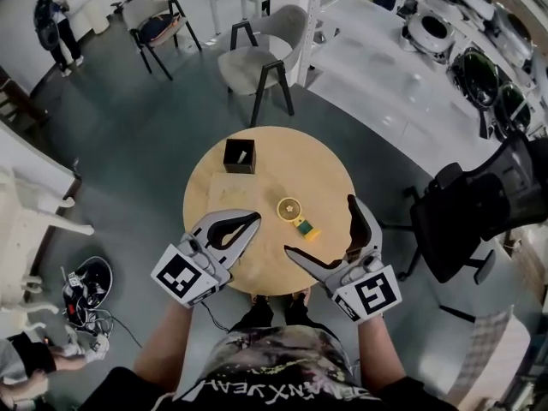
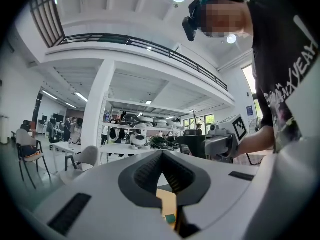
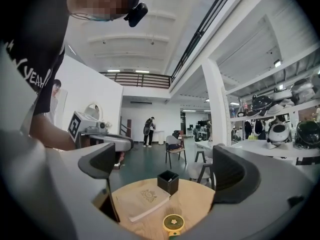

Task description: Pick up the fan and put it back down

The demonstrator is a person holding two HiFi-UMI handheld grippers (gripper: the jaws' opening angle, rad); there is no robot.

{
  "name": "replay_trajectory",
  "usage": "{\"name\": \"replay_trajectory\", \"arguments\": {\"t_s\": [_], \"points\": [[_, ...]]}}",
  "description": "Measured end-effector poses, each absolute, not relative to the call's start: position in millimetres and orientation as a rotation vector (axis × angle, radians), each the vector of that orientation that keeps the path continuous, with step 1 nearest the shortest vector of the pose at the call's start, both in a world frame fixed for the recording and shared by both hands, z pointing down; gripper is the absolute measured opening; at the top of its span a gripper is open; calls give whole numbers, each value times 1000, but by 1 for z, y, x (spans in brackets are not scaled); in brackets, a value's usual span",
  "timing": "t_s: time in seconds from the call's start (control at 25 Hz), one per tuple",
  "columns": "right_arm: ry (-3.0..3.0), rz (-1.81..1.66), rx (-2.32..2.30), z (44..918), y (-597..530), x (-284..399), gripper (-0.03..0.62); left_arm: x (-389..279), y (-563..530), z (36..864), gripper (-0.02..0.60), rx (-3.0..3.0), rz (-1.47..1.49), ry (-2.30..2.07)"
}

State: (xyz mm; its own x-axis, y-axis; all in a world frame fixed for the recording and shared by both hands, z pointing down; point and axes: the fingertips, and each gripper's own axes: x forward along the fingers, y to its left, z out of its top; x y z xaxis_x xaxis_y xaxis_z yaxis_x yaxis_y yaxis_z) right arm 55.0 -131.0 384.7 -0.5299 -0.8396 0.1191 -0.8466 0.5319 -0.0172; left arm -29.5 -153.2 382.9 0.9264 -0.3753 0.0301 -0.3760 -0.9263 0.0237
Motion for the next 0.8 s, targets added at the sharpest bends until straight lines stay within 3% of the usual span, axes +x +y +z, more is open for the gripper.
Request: {"name": "replay_trajectory", "arguments": {"t_s": [0.8], "points": [[-2678, 148, 1397, 402, -154, 69, 586, -16, -166, 389, 12, 3023, 48, -699]]}}
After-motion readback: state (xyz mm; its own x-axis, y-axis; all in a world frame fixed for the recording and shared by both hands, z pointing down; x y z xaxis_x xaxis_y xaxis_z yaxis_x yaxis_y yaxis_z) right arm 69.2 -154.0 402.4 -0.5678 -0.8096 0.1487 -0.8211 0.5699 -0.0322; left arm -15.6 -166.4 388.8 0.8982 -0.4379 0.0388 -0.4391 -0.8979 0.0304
